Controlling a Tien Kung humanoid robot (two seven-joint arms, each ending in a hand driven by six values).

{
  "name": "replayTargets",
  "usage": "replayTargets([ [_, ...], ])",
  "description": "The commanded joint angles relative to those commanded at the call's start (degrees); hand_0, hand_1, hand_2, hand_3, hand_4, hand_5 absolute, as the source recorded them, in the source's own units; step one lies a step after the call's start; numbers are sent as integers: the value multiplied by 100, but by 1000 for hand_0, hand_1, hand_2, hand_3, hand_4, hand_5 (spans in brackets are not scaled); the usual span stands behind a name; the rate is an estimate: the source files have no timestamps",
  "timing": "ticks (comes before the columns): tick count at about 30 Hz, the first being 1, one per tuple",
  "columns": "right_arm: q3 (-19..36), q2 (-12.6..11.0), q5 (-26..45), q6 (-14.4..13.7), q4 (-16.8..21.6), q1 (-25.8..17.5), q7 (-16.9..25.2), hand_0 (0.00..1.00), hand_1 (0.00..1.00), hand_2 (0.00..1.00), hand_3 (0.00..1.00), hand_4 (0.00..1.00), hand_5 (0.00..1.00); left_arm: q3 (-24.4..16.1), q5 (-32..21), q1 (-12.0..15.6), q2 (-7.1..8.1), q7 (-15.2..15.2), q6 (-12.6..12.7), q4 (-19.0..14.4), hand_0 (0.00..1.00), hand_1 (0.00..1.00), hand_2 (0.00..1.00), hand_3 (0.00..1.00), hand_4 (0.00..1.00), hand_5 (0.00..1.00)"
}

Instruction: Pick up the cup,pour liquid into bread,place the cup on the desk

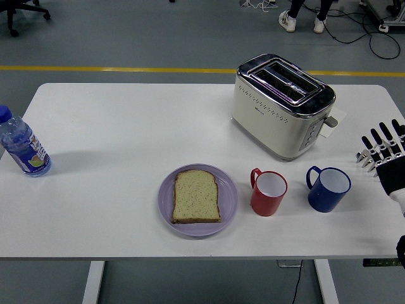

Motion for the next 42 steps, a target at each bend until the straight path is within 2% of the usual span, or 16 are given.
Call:
replayTargets([
  [8,-81,85,186,-242,-72,-53,347,693,628,662,635,601,378,14,3,27,0,-3,4,4,634,646,656,553,322,837],
  [42,-3,131,562,-506,-92,-209,654,679,598,647,627,591,352,334,-92,137,0,3,8,15,635,646,657,551,322,840],
])
